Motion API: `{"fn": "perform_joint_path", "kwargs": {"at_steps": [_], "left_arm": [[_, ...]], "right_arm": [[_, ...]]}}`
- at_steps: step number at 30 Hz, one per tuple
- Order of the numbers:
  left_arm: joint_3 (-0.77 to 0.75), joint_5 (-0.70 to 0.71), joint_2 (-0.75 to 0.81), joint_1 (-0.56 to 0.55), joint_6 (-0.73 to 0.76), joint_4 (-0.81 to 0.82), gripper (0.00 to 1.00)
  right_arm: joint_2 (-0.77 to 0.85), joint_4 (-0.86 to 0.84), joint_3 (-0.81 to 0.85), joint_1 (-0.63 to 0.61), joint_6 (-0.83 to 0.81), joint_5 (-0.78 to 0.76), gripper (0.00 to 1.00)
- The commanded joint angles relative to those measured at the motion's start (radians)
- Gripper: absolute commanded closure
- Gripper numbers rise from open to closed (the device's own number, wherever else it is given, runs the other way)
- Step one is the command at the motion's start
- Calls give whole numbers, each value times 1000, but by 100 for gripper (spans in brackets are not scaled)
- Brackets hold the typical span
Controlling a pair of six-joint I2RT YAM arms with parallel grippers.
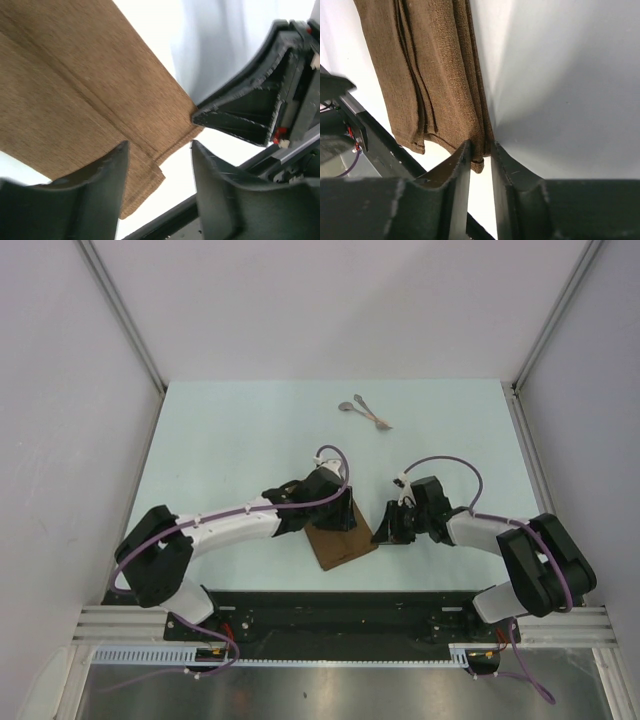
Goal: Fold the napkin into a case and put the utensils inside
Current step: Pick up the 2/3-rectangle-folded napkin from the center of the board.
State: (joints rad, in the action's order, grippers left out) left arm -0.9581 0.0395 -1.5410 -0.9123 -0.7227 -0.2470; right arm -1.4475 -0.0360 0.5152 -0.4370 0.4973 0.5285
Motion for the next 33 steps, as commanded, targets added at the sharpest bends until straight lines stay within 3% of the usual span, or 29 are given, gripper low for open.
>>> {"fn": "perform_joint_path", "kwargs": {"at_steps": [1,5,13,16,17,19,20,23,26,33], "left_arm": [[-31,-88,27,73,-18,-18,34],[-102,-128,-59,121,-50,-122,29],[-364,-89,-254,121,-55,-328,33],[-430,-66,-304,110,-50,-379,35],[-444,-50,-317,105,-49,-393,35],[-491,19,-344,89,-49,-446,35],[-507,36,-353,82,-50,-460,35],[-545,77,-390,67,-78,-502,35],[-579,114,-428,47,-95,-526,35],[-757,238,-571,3,-144,-682,36]], "right_arm": [[2,-51,-12,-17,-2,14,77],[19,-74,-15,-48,24,15,85],[107,-154,-52,-155,168,-34,96],[145,-159,-64,-169,195,-47,85],[157,-147,-63,-155,196,-53,72],[203,-83,-58,-135,195,-71,59],[222,-58,-55,-112,192,-103,47],[294,50,-46,-83,182,-192,35],[329,168,-32,-43,176,-287,31],[273,251,-18,0,161,-347,30]]}}
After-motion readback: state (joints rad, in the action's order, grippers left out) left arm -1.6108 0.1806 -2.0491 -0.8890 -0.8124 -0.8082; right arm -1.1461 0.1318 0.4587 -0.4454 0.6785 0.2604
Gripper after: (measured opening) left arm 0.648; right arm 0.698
